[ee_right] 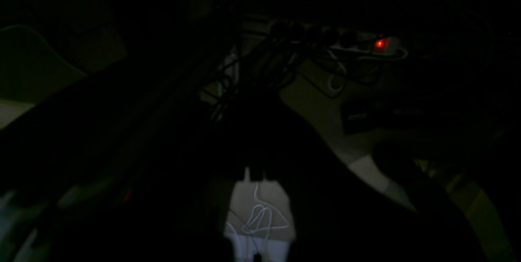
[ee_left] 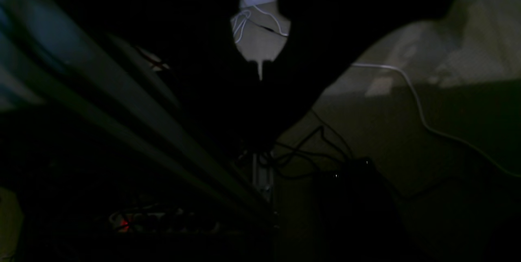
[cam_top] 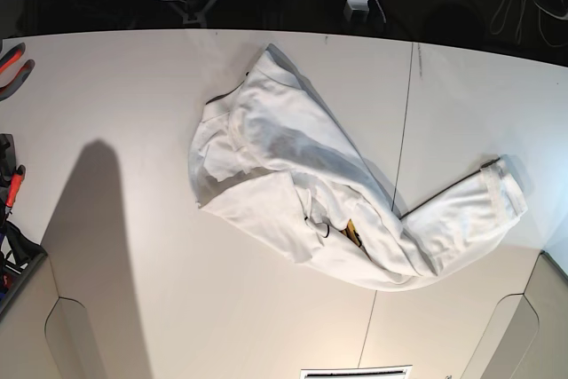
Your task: Layout the t-shirt on the table in an organized manner, then fold the t-shirt properly
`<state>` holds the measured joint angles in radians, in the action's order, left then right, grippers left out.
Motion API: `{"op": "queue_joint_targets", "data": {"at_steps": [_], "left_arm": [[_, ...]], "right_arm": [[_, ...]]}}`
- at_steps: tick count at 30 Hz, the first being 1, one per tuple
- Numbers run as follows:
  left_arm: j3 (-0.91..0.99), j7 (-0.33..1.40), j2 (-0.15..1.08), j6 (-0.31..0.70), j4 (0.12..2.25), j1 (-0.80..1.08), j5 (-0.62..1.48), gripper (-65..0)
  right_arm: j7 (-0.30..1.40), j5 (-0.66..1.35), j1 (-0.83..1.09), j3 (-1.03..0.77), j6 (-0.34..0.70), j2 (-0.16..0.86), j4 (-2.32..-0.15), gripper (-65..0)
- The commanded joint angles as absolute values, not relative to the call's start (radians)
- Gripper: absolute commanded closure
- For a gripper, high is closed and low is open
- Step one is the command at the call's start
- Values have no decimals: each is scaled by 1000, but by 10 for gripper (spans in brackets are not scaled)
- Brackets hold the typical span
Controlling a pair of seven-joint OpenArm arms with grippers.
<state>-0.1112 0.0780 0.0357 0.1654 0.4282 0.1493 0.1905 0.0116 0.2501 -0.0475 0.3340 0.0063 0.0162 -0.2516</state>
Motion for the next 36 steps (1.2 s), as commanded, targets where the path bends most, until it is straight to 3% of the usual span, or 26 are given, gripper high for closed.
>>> {"op": "queue_joint_targets", "data": {"at_steps": [1,27,36], "left_arm": [[-113,75,33,168,434,155,190,0],[-113,79,33,169,434,156,189,0],[-113,62,34,169,438,207,190,0]], "right_arm": [[8,250,-52,333,3,17,-258,0],[9,250,-49,333,3,18,-258,0],[8,190,57,333,4,72,-294,0]]}}
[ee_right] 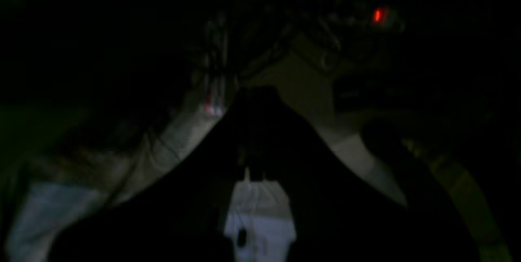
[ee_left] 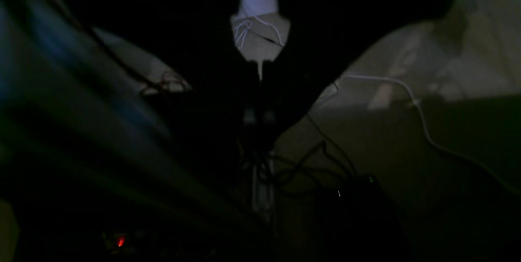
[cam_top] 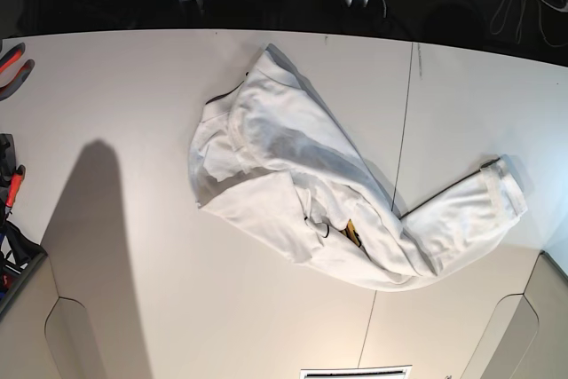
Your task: Layout the t-shirt on the table in an organized manner, then fold the t-shirt properly
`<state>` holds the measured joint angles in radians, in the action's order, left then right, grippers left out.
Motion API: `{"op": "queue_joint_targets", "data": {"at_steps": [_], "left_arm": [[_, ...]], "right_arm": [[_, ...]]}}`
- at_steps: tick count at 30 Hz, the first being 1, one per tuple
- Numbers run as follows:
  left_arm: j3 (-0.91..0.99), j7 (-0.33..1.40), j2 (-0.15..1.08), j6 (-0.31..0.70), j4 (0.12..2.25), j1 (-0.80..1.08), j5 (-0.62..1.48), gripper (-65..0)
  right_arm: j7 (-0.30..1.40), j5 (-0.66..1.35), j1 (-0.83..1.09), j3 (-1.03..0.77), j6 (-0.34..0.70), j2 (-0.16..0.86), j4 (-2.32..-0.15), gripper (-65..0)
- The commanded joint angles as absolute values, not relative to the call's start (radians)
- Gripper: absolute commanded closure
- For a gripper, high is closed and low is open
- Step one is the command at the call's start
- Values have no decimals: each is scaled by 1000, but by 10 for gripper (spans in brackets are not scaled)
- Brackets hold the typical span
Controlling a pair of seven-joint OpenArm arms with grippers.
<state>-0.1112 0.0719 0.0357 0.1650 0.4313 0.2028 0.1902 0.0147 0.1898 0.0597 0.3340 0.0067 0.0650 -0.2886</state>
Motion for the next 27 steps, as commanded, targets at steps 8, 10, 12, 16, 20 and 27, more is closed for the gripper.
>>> {"op": "queue_joint_targets", "data": {"at_steps": [8,10,12,16,20,27], "left_arm": [[-112,48,55,169,639,371,217,0],[-112,48,71,169,728,430,226,0],[-112,48,89,169,824,493,228,0],[-112,48,131,169,1013,611,228,0],[-111,48,173,169,1184,715,228,0],[-109,50,279,169,1468,872,228,0]], "right_arm": [[8,190,236,333,3,177,-524,0],[8,190,293,333,3,207,-612,0],[8,190,350,333,3,235,-707,0],[8,186,458,333,3,289,-892,0],[8,132,571,333,3,334,-1065,0],[9,108,781,333,3,408,-1354,0]]}}
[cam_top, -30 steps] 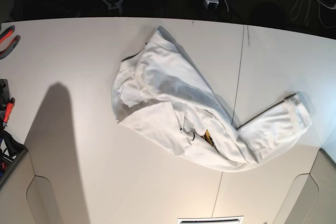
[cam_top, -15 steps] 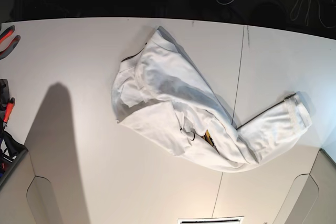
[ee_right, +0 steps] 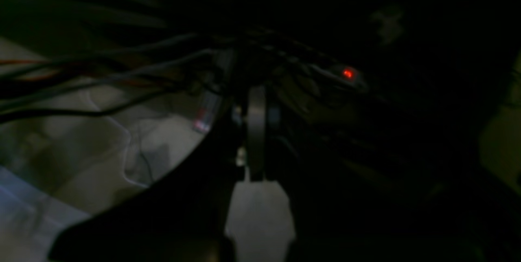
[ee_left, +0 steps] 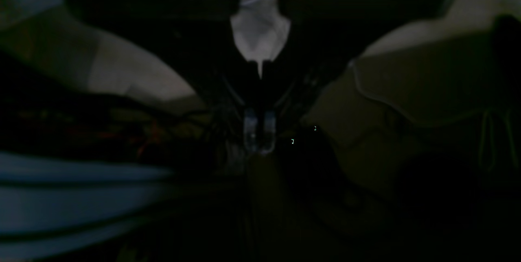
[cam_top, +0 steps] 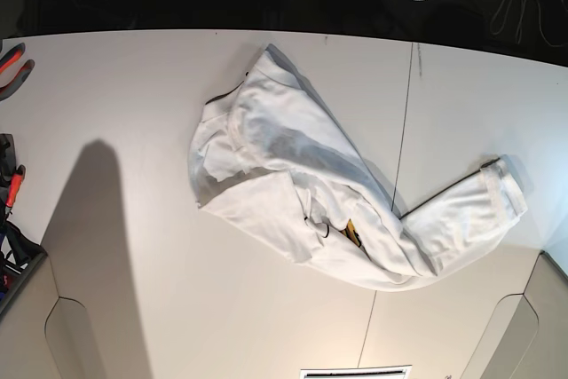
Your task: Layout the t-shirt on the table in an organized manner, then fold the t-shirt properly
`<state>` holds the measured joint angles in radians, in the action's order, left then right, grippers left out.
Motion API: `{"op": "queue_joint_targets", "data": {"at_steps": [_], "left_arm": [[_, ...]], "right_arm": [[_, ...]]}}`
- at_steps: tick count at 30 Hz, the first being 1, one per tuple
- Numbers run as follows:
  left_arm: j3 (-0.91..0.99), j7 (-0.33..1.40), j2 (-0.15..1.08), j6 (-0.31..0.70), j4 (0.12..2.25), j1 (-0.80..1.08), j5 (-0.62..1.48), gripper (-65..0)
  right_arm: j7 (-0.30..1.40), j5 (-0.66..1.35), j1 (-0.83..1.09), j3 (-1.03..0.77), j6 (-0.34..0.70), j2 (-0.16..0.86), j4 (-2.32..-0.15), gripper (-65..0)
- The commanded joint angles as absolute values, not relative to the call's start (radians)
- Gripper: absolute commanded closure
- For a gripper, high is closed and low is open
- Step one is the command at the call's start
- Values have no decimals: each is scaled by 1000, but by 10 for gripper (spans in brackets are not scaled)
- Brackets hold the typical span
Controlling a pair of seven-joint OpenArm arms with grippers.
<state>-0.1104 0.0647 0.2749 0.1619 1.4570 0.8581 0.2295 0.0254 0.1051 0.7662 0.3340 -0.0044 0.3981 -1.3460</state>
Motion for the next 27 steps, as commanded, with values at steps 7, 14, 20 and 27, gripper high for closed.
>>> {"op": "queue_joint_targets", "data": {"at_steps": [7,14,20,27], "left_arm": [[-65,114,367,169,1718,999,228,0],[8,118,402,169,1900,1045,227,0],[57,74,402,169,1984,1043,228,0],[60,-41,399,169,2010,971,228,0]], "right_arm": [[123,83,887,333,4,457,-1608,0],[146,-4,912,333,25,457,-1792,0],[146,-131,889,333,18,457,-1899,0],[146,-169,751,333,-91,456,-1919,0]]}}
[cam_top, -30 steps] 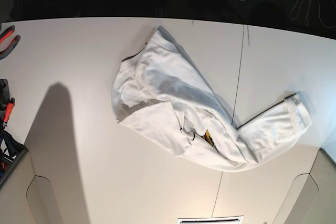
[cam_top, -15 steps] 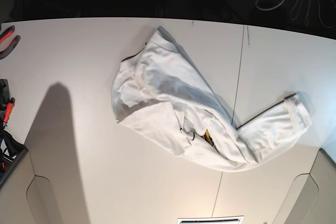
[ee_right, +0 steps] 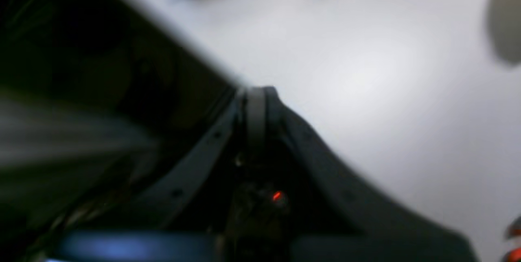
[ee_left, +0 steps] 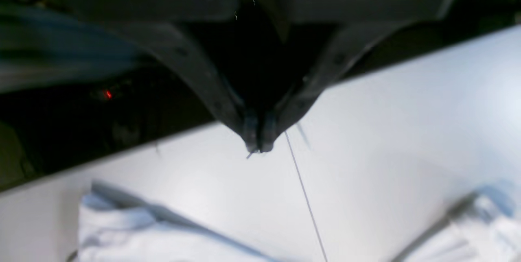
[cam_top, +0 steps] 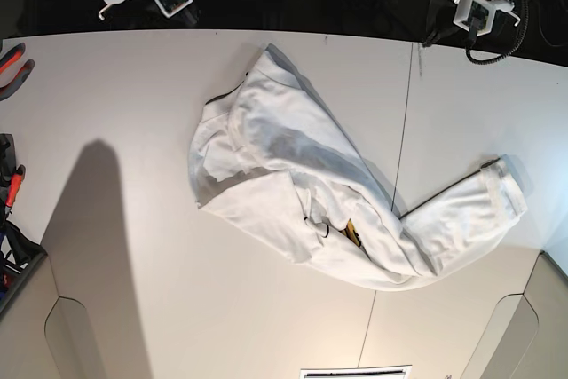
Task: Layout the t-shirt on the table in an organized manner, then fold the t-shirt properly
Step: 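Lower the right gripper onto the crumpled shirt body and grasp it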
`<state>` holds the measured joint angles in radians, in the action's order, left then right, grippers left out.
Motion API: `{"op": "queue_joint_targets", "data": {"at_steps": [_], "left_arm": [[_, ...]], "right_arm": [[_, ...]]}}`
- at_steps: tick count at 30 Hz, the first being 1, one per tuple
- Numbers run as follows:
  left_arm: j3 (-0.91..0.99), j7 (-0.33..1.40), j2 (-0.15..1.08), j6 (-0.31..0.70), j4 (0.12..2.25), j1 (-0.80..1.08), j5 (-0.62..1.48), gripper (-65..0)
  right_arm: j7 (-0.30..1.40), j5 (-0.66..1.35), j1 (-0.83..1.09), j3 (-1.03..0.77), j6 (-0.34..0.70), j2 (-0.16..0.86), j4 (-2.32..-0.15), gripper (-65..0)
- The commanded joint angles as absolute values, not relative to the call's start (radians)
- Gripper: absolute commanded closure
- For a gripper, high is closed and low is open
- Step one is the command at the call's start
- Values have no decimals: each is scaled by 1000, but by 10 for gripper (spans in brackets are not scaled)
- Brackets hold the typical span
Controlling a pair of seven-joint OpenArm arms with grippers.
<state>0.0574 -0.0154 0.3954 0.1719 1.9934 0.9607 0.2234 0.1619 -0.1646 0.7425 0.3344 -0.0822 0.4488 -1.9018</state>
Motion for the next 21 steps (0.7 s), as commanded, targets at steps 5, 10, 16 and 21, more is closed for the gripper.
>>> {"op": "queue_joint_targets", "data": {"at_steps": [5,10,16,21], "left_arm": [[60,-40,399,170,2010,876,227,0],[60,4,396,170,2010,765,227,0],[60,68,363,235,2009,646,227,0],[60,93,319,279,2007,587,227,0]], "right_arm": [[147,-170,611,333,-167,454,-1919,0],[163,-237,440,333,-244,409,-1919,0],[245,-237,229,333,-223,345,-1915,0],[371,-250,67,336,57,332,-1892,0]]}}
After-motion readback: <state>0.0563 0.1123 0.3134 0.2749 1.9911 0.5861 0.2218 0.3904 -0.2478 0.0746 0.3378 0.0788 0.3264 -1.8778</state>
